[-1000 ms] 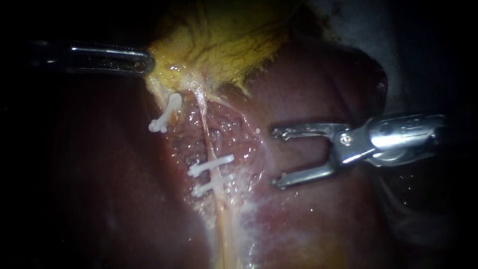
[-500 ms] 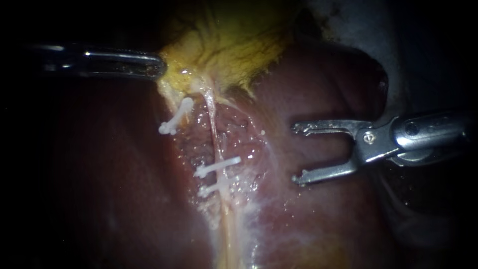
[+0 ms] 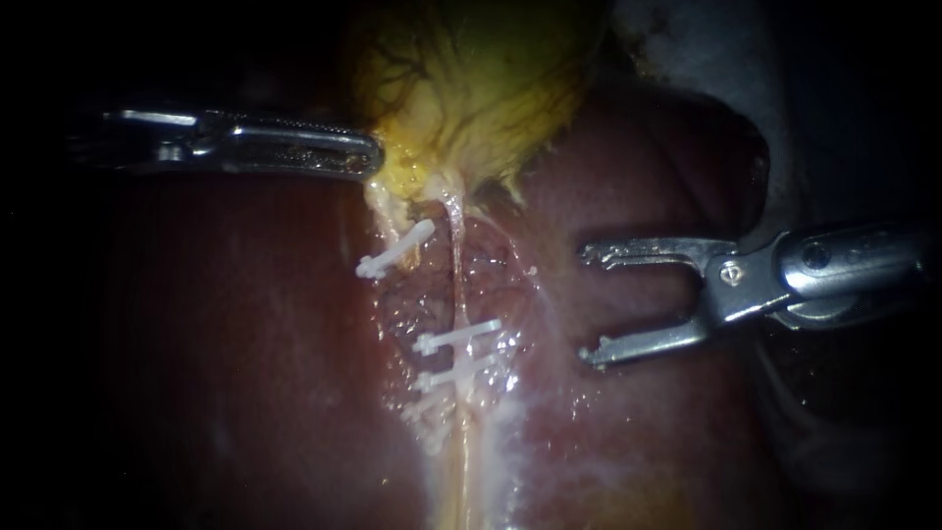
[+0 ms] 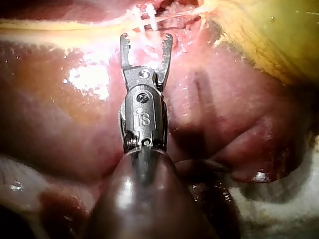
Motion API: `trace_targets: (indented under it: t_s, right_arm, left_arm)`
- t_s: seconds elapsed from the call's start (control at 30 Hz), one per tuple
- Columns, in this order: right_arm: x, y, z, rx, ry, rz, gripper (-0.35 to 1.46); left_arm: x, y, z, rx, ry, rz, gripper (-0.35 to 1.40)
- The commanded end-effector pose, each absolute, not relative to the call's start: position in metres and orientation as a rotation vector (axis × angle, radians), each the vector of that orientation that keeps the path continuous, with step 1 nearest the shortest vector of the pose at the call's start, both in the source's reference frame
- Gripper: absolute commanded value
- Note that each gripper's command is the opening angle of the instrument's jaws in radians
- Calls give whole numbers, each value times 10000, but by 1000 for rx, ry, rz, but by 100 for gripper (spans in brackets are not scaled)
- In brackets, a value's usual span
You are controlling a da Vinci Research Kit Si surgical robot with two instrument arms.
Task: Going back second clip right tube
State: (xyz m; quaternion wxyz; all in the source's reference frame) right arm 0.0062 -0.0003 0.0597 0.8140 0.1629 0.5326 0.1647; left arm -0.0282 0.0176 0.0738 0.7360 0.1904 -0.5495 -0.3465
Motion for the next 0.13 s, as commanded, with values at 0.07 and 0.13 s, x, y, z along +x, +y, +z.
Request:
trace_targets:
  t_s: [0.07,0.13]
  right_arm:
    - [62,-3,598,347,1137,352,60]
    - [63,-3,598,347,1136,352,60]
  left_arm:
    - [-281,177,736,420,-1207,-761,-35]
    - [-279,178,734,421,-1207,-761,-35]
